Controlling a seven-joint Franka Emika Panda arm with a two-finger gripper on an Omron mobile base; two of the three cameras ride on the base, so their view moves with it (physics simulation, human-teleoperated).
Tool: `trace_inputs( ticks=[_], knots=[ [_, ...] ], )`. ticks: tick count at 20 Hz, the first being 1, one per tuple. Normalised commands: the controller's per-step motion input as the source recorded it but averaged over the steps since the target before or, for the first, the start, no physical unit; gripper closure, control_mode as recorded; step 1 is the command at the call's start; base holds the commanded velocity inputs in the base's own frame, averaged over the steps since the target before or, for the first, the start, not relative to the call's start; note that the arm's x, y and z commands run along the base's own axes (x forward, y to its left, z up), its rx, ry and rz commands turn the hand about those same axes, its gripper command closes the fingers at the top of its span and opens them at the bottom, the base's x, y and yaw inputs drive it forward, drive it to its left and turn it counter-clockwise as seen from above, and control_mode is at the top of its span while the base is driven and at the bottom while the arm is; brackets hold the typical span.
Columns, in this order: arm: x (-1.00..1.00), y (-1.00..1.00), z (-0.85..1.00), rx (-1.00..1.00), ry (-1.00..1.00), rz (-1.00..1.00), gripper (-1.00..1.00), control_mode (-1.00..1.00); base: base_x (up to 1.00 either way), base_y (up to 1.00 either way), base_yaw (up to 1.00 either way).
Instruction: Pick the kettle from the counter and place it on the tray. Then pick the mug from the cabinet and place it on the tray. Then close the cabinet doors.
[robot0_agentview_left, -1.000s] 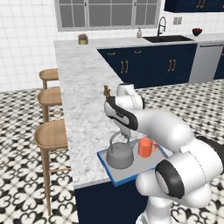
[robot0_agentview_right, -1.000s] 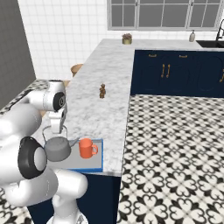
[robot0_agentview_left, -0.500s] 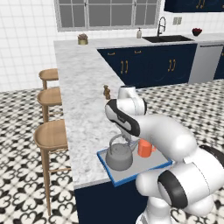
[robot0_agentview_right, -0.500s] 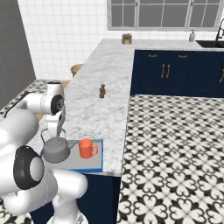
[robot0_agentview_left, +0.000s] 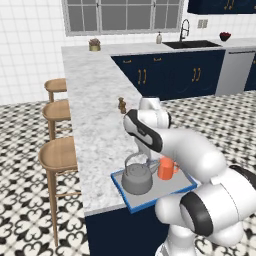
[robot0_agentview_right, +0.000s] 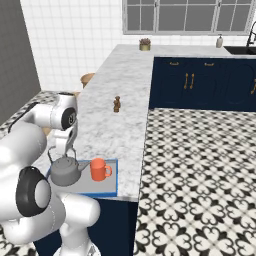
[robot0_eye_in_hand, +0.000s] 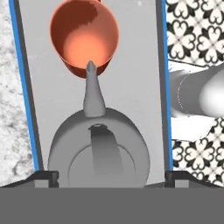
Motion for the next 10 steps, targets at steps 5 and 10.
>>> trace_inputs(
  ticks=[5, 10],
  knots=[
    [-0.08, -0.03, 0.50, 0.00, 0.01, -0.02, -1.00, -1.00, 0.00, 0.00, 0.00],
    [-0.23, -0.03, 0.46, 0.00, 0.00, -0.02, -1.00, -1.00, 0.00, 0.00, 0.00]
  ],
)
